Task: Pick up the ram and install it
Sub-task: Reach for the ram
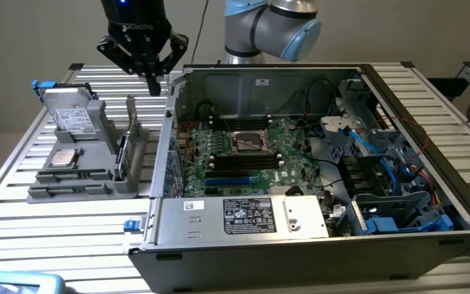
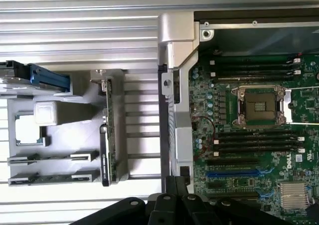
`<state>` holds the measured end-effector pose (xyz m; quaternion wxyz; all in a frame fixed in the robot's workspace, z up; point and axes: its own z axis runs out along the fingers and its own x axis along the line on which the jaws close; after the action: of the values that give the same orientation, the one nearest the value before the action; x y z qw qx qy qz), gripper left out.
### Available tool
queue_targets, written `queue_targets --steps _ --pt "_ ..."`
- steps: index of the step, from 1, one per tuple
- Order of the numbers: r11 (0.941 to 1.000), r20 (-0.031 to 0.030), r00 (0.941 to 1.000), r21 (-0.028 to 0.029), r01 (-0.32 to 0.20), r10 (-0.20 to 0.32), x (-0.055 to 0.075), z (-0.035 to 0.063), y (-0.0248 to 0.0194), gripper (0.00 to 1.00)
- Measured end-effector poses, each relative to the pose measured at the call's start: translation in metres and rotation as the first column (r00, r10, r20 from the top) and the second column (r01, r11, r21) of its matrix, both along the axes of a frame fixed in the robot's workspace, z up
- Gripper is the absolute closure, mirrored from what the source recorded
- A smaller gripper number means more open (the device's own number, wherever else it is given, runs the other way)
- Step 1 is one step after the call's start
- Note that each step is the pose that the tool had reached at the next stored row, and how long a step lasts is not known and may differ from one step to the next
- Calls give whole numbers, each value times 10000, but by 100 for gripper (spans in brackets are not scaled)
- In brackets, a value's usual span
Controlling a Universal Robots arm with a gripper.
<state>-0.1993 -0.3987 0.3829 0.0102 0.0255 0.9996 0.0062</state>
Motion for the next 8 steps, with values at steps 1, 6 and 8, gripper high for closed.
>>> queue_targets --steps 1,6,8 --pt "10000 0 10000 -16 1 -1 -45 -9 0 89" --pt "10000 -1 10000 -83 1 -1 -274 -64 0 89" --pt "10000 0 10000 -97 0 0 -364 -91 0 89"
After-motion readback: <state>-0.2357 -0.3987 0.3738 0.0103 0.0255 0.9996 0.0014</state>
